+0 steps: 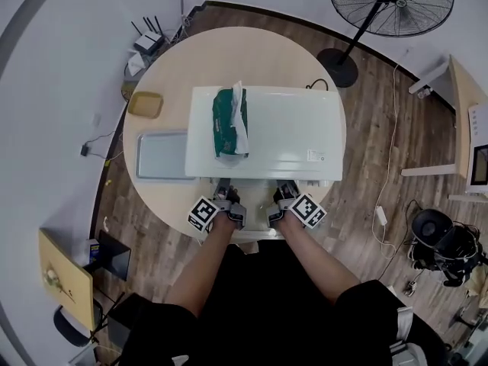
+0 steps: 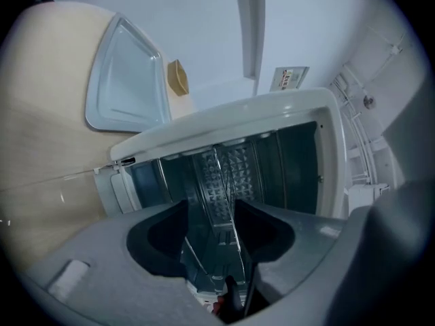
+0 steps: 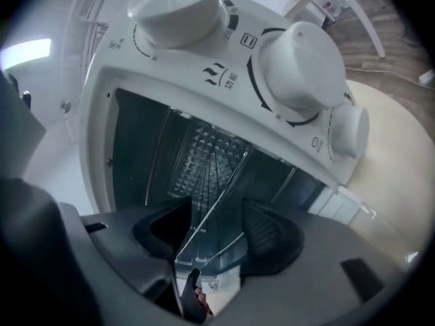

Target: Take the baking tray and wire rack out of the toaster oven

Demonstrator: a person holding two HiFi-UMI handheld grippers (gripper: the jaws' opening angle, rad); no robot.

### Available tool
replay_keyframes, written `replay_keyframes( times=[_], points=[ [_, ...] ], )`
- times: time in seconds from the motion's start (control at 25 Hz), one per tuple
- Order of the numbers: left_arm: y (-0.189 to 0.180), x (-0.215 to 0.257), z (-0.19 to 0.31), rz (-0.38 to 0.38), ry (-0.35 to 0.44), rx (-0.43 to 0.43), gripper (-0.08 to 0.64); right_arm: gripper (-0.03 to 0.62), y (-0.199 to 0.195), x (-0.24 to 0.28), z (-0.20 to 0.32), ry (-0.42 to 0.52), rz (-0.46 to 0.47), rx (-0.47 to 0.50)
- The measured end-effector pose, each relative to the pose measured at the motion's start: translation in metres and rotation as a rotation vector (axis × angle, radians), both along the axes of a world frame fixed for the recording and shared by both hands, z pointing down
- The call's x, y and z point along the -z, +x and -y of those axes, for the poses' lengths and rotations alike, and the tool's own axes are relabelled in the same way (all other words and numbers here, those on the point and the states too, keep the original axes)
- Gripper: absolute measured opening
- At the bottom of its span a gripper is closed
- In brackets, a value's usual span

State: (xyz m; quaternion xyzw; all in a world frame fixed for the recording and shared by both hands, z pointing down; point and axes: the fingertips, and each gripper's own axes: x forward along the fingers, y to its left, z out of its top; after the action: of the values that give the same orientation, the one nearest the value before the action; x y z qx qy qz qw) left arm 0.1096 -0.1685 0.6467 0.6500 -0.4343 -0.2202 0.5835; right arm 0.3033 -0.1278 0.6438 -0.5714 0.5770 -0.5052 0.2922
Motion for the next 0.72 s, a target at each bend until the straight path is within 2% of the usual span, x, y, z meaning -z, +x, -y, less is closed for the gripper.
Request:
replay_keyframes(
  times=[0.32,0.56,0.64,0.72],
  points=[
    [0.018,0.004,0.032,-0.004,0.044,-0.023,0.202,0.212,0.004,-0.001,0.027,0.011,-0.013,0.016],
    [0.019,0.004,0.045,-0.037,0.041,0.034,0.198,0.209,0.008,0.006,0.036,0.042,0.000,0.016],
    [0.018,0.003,0.049,-0.029,0.033,0.040,0.176,0.205,0.010,0.008,0.040,0.050,0.008,0.009],
    [0.018,0.003,0.049,-0.008,0.038,0.026,0.101,0.161,0.013,0.008,0.039,0.053,0.016,0.003]
  ],
)
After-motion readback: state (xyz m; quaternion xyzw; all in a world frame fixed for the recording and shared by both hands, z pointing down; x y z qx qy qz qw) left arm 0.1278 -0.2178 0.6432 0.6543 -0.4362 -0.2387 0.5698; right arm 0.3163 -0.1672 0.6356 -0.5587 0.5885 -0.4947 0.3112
